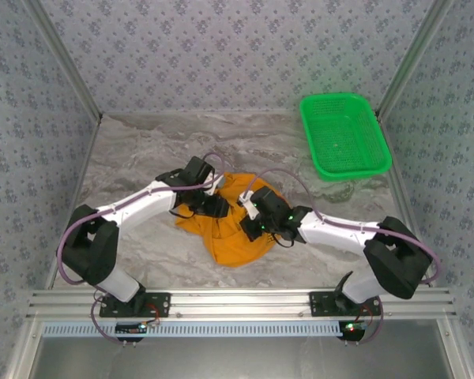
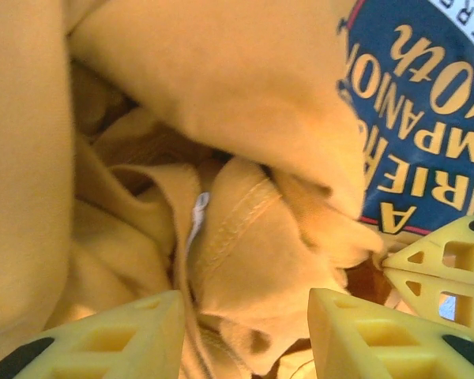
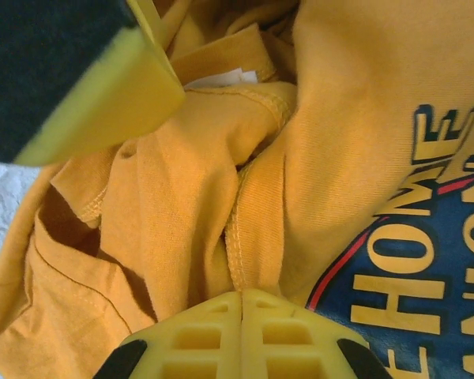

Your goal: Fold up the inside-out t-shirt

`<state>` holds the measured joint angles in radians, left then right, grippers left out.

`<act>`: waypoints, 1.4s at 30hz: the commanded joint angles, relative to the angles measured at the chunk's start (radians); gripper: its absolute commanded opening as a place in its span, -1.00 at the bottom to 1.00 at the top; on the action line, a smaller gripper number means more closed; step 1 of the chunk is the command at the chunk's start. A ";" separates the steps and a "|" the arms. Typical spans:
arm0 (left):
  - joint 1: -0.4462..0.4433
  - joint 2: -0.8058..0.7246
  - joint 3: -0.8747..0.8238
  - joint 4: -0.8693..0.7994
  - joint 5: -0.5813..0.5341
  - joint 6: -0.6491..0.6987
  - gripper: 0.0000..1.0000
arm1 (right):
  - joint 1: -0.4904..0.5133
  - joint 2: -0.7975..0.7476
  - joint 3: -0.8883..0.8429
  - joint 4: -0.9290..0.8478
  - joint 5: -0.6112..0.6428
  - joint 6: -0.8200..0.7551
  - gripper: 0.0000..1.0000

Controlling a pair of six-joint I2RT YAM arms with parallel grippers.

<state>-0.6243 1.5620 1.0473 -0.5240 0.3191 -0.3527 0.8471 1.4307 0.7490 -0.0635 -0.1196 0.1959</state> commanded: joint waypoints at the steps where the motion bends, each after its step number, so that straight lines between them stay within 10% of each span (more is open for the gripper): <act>1: -0.003 0.049 0.030 -0.037 -0.039 0.042 -0.32 | -0.024 -0.069 -0.008 0.040 -0.018 0.051 -1.00; 6: 0.000 0.073 0.041 -0.039 -0.080 0.076 -0.79 | -0.038 -0.111 -0.010 0.008 -0.013 0.054 -1.00; 14: 0.008 0.096 0.065 -0.083 -0.113 0.099 -0.09 | -0.032 -0.124 -0.018 -0.007 -0.010 0.101 -1.00; 28: 0.019 0.111 -0.005 -0.008 -0.087 0.095 -0.26 | -0.022 -0.146 -0.017 -0.023 0.018 0.109 -1.00; 38: 0.050 -0.020 -0.071 0.089 -0.081 0.044 0.01 | -0.030 -0.155 -0.040 -0.005 0.023 0.113 -1.00; 42: 0.052 0.008 -0.081 0.101 -0.055 0.050 -0.25 | -0.029 -0.149 -0.036 0.002 0.018 0.118 -1.00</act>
<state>-0.5758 1.5661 0.9798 -0.4496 0.2371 -0.2989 0.8204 1.2976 0.7200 -0.0639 -0.1150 0.3000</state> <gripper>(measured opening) 0.399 0.059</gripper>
